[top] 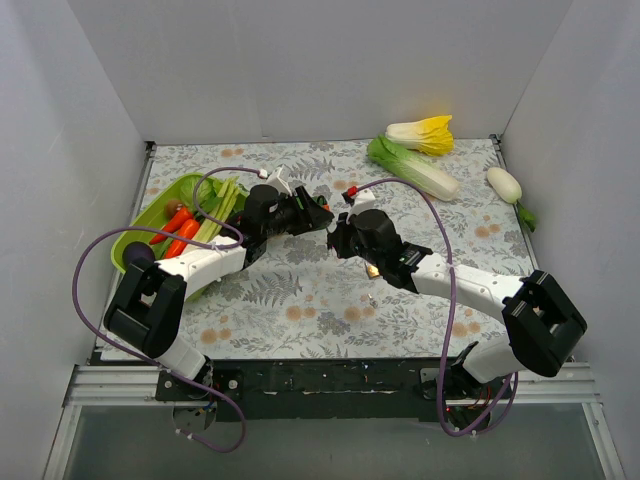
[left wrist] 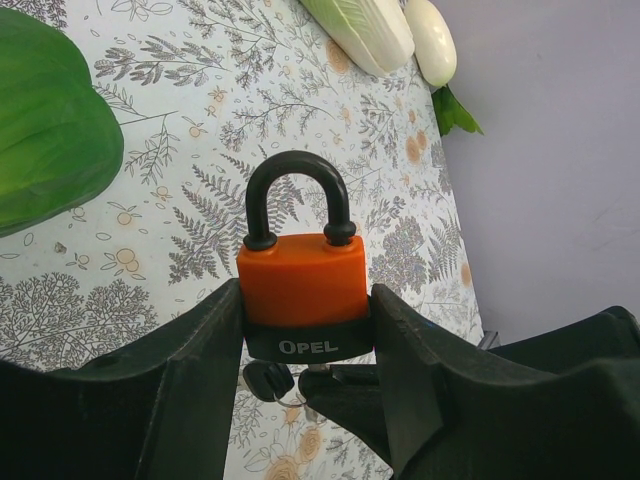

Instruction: Unlock with the key

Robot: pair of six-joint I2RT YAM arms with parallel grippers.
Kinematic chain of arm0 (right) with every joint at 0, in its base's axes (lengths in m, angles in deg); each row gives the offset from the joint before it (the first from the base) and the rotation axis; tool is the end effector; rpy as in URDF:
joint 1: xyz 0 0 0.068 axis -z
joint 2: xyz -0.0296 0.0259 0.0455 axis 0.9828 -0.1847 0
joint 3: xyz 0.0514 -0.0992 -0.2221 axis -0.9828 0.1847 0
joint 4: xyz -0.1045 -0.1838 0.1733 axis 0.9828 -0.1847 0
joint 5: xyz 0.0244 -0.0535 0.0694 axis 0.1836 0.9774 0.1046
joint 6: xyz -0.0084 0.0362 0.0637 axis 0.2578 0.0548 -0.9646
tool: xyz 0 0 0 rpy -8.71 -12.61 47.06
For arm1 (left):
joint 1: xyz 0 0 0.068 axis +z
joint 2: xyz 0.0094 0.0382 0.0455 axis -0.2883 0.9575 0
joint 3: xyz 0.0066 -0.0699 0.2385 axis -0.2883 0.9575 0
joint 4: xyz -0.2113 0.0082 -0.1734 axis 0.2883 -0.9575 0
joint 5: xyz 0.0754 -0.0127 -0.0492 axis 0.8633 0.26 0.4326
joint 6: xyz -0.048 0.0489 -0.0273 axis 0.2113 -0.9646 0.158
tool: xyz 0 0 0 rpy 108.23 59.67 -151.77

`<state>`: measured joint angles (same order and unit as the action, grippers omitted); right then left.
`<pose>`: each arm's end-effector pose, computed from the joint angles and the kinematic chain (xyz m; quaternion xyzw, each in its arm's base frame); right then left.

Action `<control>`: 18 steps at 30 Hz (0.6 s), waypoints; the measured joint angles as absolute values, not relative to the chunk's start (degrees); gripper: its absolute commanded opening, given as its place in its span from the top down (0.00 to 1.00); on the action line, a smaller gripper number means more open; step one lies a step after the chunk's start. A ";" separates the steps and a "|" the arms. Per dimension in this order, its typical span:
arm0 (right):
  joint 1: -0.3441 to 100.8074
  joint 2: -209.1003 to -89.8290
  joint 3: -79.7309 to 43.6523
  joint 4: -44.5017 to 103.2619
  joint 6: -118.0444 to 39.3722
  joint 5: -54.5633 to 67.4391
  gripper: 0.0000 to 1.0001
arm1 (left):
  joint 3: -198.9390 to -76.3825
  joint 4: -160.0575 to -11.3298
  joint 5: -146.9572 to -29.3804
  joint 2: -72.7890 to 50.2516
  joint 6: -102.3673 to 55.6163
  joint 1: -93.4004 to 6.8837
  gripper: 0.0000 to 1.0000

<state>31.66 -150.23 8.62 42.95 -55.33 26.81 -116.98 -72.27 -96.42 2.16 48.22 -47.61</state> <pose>0.2533 0.2580 0.2149 -0.1131 0.8082 0.2553 0.5185 0.3172 -0.2100 0.1942 -0.2891 0.7711 -0.5300 0.2022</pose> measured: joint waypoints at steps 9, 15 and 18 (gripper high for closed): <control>31.66 -148.87 9.43 42.73 -56.64 27.01 0.99 | -116.98 -72.16 -97.05 2.16 49.97 -47.61 1.00; 31.66 -146.58 12.84 43.14 -60.14 26.74 0.99 | -116.84 -72.11 -99.70 3.41 52.48 -48.13 1.00; 31.59 -146.60 14.18 43.23 -61.30 26.46 0.99 | -116.47 -72.31 -100.73 4.65 53.40 -48.24 1.00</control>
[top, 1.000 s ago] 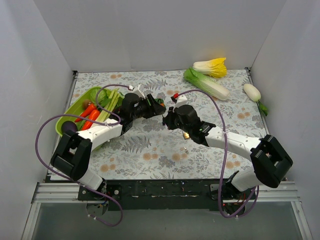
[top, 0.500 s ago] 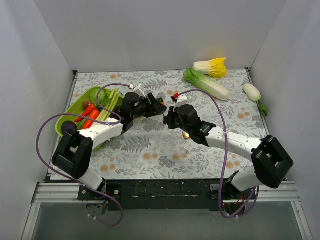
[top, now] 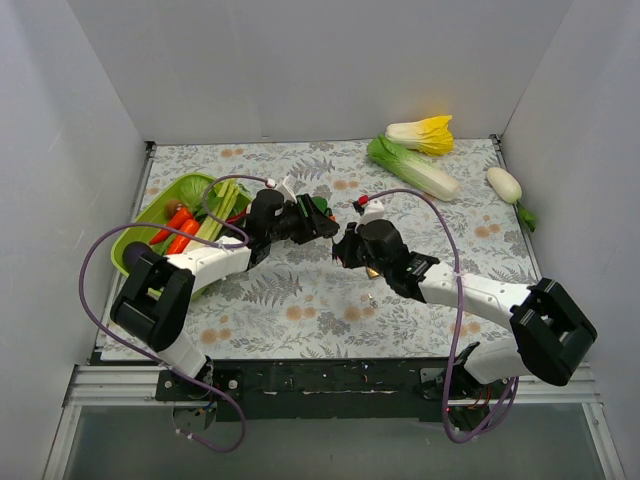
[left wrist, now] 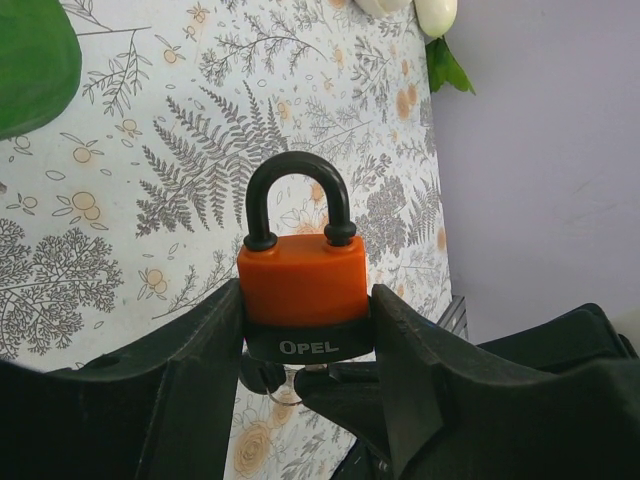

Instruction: Unlock with the key

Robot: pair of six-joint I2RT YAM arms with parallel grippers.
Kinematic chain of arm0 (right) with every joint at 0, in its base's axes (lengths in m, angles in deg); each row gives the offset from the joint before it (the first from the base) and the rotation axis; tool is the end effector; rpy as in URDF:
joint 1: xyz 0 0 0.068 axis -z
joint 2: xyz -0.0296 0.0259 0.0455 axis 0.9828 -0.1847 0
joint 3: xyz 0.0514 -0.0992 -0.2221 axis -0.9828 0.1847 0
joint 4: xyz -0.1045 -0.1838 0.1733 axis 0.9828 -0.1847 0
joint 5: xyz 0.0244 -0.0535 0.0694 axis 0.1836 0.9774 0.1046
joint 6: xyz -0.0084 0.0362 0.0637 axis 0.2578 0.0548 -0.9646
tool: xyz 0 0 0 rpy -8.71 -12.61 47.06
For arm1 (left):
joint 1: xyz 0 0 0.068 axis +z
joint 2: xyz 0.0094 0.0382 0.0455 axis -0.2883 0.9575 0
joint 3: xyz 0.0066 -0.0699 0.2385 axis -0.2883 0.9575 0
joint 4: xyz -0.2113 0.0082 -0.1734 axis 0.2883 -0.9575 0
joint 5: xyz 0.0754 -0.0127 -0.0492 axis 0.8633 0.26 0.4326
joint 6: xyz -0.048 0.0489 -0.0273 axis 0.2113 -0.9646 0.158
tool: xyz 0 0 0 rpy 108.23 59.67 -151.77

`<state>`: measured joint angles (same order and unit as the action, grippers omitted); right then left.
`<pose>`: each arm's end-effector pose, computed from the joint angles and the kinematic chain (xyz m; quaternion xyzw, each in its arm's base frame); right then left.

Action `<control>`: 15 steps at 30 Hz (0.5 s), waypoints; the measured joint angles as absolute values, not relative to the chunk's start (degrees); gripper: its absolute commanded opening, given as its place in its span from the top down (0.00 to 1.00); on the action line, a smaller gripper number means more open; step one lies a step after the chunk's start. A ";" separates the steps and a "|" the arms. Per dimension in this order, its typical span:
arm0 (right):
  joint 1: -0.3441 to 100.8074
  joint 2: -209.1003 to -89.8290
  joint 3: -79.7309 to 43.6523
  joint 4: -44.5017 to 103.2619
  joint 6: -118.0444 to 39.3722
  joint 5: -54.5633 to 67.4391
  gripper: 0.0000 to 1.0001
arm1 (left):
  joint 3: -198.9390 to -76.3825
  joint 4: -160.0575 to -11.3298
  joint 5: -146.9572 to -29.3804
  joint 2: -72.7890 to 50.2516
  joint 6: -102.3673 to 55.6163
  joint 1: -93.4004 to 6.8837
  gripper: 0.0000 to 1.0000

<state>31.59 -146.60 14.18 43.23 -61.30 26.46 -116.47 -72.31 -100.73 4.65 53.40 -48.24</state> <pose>0.2397 0.2442 0.2003 -0.0757 0.8207 0.2764 0.4942 0.3128 -0.2174 0.1758 -0.3092 0.7752 -0.5345 0.1336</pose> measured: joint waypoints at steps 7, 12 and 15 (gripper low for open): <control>31.35 -146.60 15.20 43.93 -62.96 26.35 0.99 | -116.21 -72.73 -101.38 4.94 53.82 -48.33 1.00; 31.22 -146.51 15.33 44.02 -64.79 26.72 0.99 | -116.04 -72.57 -101.54 4.94 54.04 -48.33 1.00; 31.13 -146.31 15.33 44.02 -65.56 27.25 0.99 | -116.01 -72.25 -101.62 4.94 54.21 -48.33 1.00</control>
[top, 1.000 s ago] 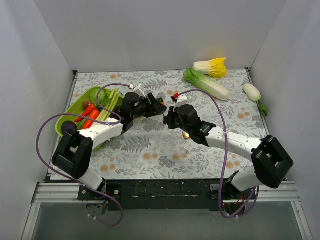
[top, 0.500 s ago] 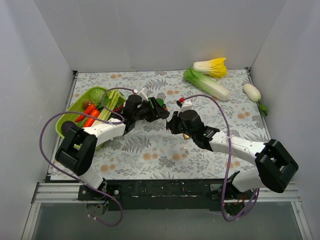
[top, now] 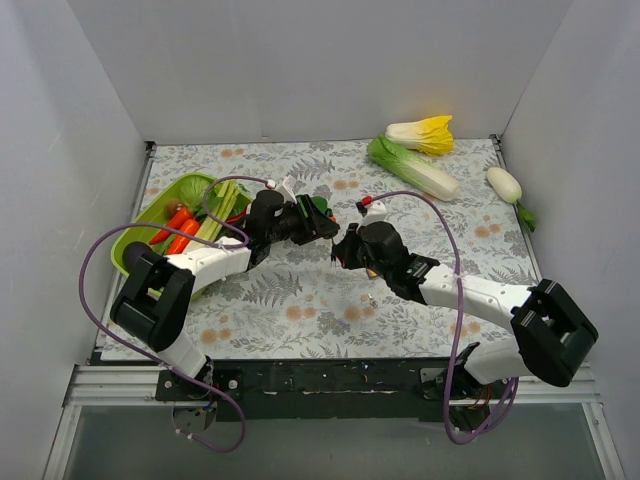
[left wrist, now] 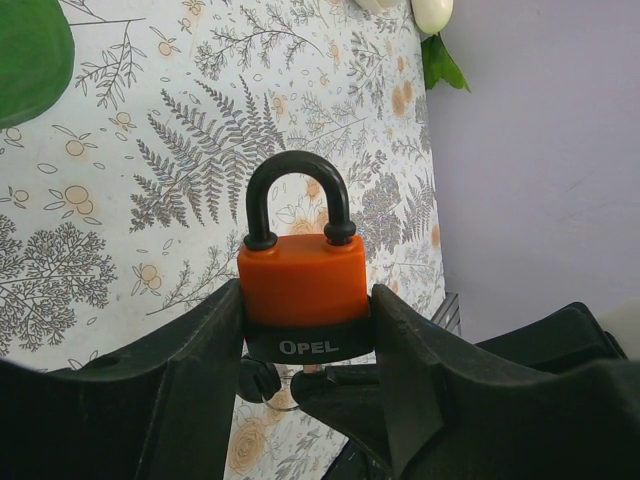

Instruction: Unlock with the key

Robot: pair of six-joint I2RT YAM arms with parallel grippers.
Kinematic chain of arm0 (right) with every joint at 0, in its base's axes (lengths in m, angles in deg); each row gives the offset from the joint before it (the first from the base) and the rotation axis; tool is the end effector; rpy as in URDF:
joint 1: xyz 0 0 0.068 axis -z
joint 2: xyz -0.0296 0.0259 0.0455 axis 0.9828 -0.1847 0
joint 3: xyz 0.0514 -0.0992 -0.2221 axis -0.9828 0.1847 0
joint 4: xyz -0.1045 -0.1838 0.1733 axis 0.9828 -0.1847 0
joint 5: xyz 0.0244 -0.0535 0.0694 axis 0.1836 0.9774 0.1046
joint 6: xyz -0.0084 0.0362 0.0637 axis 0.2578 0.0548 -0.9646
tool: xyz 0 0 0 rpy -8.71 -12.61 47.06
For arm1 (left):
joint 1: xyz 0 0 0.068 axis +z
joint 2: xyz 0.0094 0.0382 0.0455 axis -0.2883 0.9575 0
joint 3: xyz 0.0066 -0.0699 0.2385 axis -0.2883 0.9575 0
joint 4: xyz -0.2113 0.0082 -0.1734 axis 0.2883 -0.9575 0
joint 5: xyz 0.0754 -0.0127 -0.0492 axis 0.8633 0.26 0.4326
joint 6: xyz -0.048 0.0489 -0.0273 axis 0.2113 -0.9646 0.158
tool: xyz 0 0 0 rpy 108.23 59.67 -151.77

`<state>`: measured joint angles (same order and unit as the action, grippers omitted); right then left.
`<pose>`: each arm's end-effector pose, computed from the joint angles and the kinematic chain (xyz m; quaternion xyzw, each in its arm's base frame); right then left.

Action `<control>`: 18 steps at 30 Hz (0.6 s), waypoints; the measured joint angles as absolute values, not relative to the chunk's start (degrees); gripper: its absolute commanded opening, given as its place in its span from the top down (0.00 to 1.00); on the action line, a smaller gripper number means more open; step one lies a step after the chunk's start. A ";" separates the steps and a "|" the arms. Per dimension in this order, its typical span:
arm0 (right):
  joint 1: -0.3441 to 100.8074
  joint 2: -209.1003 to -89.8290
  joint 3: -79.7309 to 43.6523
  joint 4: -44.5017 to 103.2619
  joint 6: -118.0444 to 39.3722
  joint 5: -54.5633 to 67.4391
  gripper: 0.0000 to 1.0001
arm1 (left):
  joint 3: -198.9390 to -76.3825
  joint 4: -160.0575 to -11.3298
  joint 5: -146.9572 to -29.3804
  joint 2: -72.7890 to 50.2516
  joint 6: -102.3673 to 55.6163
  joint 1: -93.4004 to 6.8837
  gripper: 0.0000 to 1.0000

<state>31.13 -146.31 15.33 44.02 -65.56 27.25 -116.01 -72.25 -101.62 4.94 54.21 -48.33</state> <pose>0.2364 0.2434 0.1963 -0.0447 0.8230 0.2916 0.4854 0.3108 -0.2179 0.1714 -0.3122 0.7764 -0.5340 0.1204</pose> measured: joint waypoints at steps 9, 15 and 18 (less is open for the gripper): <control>31.00 -145.57 15.14 43.21 -65.73 28.27 0.99 | -116.01 -71.39 -101.91 4.94 54.41 -48.48 1.00; 31.72 -145.57 14.39 42.44 -65.10 27.36 0.99 | -116.01 -70.63 -101.64 4.94 54.39 -48.51 1.00; 32.42 -145.57 13.76 41.29 -65.10 26.18 0.99 | -116.01 -70.58 -101.12 4.94 54.25 -48.70 1.00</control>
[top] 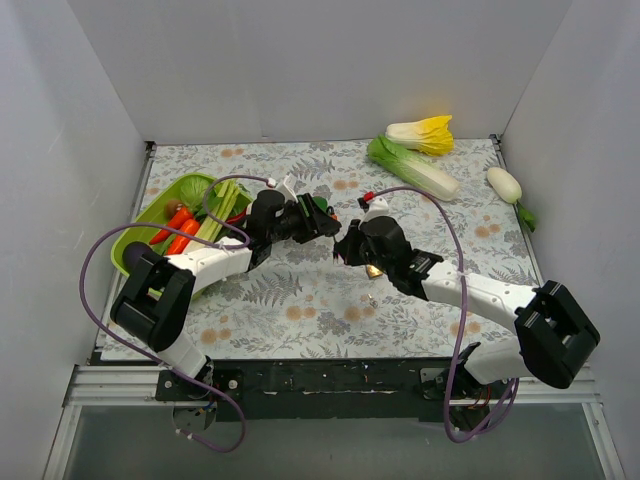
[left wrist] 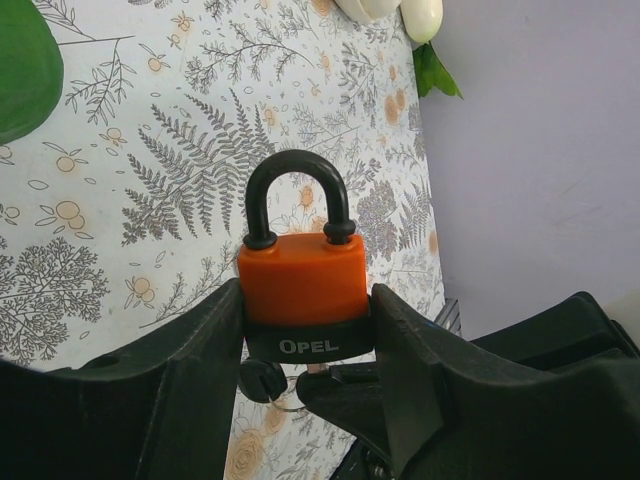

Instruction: Unlock with the key

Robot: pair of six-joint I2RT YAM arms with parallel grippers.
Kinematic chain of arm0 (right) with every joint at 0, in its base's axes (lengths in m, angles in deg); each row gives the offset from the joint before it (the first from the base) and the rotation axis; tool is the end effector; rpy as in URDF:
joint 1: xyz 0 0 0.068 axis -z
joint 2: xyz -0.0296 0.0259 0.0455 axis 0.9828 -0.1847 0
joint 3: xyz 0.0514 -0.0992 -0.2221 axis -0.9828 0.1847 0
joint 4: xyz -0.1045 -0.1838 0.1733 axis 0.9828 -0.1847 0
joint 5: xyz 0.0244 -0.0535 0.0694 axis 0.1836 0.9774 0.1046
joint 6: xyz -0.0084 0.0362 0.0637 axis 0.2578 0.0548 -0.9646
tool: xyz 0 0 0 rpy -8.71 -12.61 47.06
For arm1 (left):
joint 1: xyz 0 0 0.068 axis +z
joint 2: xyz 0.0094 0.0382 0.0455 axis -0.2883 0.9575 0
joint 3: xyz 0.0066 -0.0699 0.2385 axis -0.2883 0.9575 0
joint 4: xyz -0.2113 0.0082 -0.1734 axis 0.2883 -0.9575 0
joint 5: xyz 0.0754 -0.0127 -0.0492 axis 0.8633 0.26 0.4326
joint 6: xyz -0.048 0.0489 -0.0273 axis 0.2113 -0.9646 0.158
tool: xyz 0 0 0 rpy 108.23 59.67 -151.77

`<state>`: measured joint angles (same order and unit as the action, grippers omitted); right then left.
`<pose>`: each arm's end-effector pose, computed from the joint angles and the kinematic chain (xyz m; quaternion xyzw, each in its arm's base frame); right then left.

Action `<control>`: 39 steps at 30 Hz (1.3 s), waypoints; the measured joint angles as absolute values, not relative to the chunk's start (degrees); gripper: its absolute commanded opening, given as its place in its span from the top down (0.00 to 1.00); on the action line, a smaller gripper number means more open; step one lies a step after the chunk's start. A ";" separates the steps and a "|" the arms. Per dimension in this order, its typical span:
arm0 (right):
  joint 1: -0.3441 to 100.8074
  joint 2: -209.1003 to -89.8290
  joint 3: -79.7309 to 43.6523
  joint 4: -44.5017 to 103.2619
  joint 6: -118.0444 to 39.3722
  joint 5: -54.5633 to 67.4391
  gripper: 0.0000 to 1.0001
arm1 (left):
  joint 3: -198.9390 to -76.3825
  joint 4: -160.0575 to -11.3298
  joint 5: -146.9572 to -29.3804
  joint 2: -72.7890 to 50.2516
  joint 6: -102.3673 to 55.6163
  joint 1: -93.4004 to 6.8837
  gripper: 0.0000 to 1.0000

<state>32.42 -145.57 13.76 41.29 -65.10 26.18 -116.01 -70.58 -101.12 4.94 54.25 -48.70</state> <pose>0.2415 0.2393 0.2045 -0.0446 0.8255 0.2883 0.4832 0.3111 -0.2204 0.1748 -0.3066 0.7711 -0.5428 0.1290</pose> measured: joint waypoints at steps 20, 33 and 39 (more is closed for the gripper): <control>35.39 -146.66 11.14 37.94 -62.06 20.80 0.99 | -116.45 -70.78 -97.56 4.94 52.40 -49.93 1.00; 36.16 -146.86 9.59 37.61 -62.17 21.56 0.99 | -116.89 -69.45 -97.01 4.94 52.31 -49.97 1.00; 36.29 -146.99 9.56 38.40 -61.58 21.37 0.99 | -116.98 -69.25 -96.97 4.94 52.40 -49.97 1.00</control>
